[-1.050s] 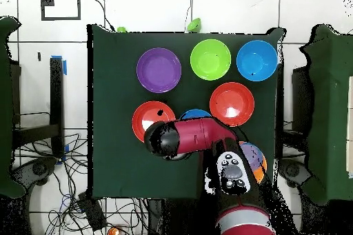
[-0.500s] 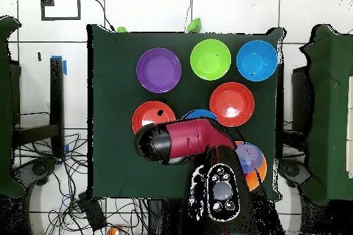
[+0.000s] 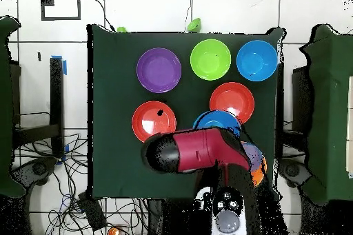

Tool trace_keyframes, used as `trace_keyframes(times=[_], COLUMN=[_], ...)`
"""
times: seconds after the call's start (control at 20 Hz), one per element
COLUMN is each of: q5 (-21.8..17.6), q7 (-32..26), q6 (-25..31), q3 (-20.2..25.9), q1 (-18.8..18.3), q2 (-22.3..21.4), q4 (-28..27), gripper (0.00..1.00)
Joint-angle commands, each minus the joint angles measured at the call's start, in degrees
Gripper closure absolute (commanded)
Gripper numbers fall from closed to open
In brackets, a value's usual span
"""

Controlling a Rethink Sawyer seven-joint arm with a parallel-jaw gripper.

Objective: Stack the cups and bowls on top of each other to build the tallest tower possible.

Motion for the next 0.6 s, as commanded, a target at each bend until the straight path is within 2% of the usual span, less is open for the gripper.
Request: trace_keyframes(times=[0.05,0.15,0.3,0.55,0.6], q5=[-5.57,-6.23,-8.13,-11.0,-11.82], q7=[-3.9,-6.94,-6.68,-3.39,-2.22], q6=[-5.61,-7.26,-12.45,-16.23,-16.4], q3=[-0.75,-0.57,-0.23,-0.12,-0.51], q1=[-5.71,-9.25,-13.92,-17.42,-16.9], q2=[-4.21,-6.47,-6.61,-4.73,-4.22], q4=[8.55,11.57,15.4,19.63,19.85], gripper=[1.0,1.0,1.0,1.0,1.0])
